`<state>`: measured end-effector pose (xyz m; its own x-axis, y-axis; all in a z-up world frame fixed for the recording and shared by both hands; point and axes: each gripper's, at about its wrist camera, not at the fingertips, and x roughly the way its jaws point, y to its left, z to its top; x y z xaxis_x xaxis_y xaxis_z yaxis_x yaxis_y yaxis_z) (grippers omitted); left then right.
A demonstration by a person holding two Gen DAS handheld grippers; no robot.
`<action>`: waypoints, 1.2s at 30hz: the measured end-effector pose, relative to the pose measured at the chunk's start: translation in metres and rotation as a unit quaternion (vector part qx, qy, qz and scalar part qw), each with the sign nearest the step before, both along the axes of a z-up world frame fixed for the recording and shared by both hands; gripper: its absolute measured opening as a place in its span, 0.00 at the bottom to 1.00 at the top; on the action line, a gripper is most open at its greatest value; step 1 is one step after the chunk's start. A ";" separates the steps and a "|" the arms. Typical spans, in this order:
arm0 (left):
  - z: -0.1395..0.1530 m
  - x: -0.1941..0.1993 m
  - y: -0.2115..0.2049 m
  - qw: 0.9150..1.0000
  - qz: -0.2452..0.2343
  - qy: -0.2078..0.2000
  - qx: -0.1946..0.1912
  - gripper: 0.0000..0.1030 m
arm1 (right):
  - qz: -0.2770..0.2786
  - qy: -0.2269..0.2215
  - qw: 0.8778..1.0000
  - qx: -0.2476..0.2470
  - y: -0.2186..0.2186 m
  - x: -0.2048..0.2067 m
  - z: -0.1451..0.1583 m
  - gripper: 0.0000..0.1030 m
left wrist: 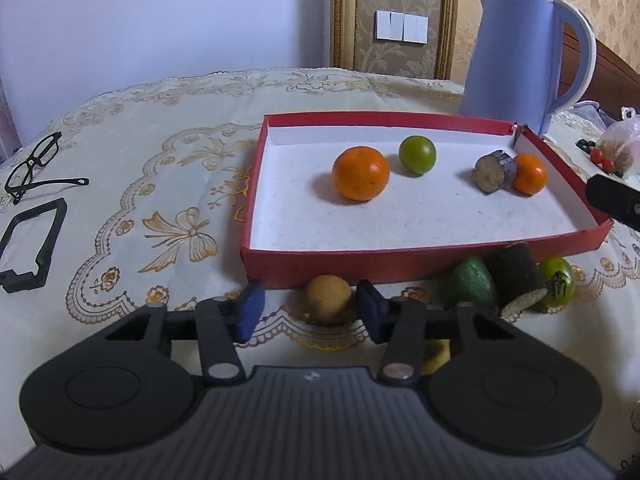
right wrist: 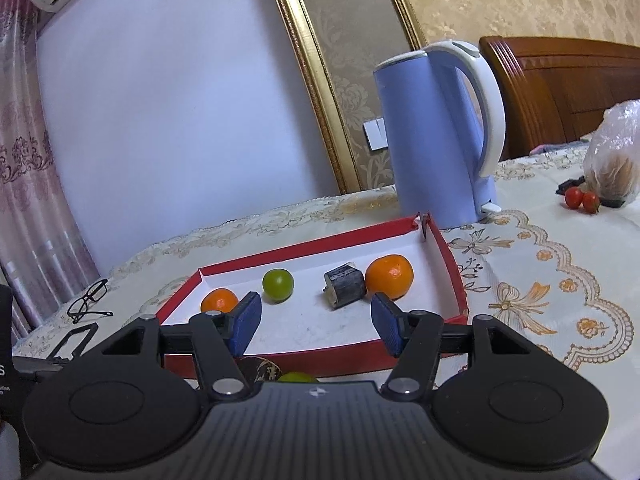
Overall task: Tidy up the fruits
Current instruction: 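Reach for and grasp the brown round fruit with the left tool, then grasp the large green round fruit with the right tool while the left tool holds the brown fruit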
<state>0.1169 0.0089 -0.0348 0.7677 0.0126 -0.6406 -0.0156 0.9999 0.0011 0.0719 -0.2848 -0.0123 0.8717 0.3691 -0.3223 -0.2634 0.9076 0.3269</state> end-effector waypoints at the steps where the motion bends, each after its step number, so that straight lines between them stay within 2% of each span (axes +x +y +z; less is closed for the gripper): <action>1: 0.000 0.000 -0.001 1.000 -0.001 0.000 0.001 0.42 | -0.001 -0.001 1.000 -0.002 0.000 0.000 0.000 0.58; 5: 0.001 -0.002 -0.003 1.000 -0.007 -0.003 0.003 0.31 | -0.003 -0.001 1.000 -0.001 0.000 0.000 0.000 0.58; 6: 0.001 -0.002 -0.003 1.000 -0.008 -0.004 0.003 0.23 | -0.003 -0.001 1.000 -0.002 0.000 0.000 0.000 0.58; 12: 0.001 -0.005 -0.004 1.000 -0.018 -0.005 0.000 0.23 | -0.009 0.000 1.000 -0.004 -0.001 0.002 -0.001 0.58; 16: 0.007 -0.012 0.002 1.000 -0.011 -0.014 -0.006 0.23 | -0.032 0.012 0.999 0.003 -0.007 0.006 -0.003 0.58; 22: 0.026 -0.032 0.011 0.999 -0.002 -0.047 -0.002 0.23 | -0.042 0.030 0.997 0.056 -0.024 0.011 -0.006 0.58; 24: 0.030 -0.038 0.012 0.999 0.000 -0.052 0.006 0.23 | -0.047 0.028 0.998 0.041 -0.023 0.011 -0.004 0.58; 28: 0.033 -0.047 0.016 0.998 0.000 -0.063 0.012 0.23 | -0.031 0.033 0.998 -0.035 -0.005 -0.006 0.004 0.58; 32: 0.035 -0.052 0.019 0.998 0.003 -0.069 0.007 0.23 | -0.008 0.057 0.993 -0.100 0.013 -0.017 0.002 0.58; 36: 0.035 -0.057 0.021 0.997 0.004 -0.072 0.005 0.23 | 0.030 0.062 0.990 -0.124 0.028 -0.030 -0.002 0.58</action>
